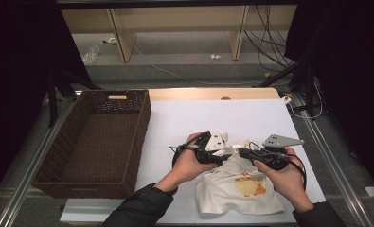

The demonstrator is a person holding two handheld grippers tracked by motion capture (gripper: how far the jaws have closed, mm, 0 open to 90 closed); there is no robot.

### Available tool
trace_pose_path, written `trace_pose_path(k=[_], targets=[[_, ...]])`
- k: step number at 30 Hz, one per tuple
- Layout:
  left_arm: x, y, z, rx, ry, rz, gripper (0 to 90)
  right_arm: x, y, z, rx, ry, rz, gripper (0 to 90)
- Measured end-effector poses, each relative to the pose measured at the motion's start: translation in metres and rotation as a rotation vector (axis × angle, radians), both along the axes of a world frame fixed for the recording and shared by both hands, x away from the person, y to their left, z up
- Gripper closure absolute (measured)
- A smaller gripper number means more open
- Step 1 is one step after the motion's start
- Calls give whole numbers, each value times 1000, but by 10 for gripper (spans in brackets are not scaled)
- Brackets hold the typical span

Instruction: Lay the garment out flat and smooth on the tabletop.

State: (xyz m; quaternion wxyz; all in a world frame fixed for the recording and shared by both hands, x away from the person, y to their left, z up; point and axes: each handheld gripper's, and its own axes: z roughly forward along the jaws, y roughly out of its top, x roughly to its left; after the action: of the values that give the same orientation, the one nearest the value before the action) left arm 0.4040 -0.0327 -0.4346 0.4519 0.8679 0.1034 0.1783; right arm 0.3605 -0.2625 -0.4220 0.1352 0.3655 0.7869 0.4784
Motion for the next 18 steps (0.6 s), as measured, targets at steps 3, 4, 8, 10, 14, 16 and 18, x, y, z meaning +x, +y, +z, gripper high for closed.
trace_pose_path(k=[3,4,8,10,14,16,18], targets=[[0,-4,1,9,-39,-58,420,-1,1,1,-2,0,4,889],[-1,-6,0,12,-38,-73,450,-1,2,1,-3,-2,7,889],[-4,-11,-4,35,-46,-104,654,-1,3,0,-12,4,23,888],[-6,-11,-4,34,-24,-84,781,-1,4,0,-16,12,38,883],[-8,-11,-3,44,-29,-83,863,0,1,8,-23,22,47,647],[-12,-11,-1,61,-54,-91,864,3,-5,16,-30,-28,19,507],[-16,-12,1,77,-71,-107,864,8,-13,24,-55,-70,0,478]])
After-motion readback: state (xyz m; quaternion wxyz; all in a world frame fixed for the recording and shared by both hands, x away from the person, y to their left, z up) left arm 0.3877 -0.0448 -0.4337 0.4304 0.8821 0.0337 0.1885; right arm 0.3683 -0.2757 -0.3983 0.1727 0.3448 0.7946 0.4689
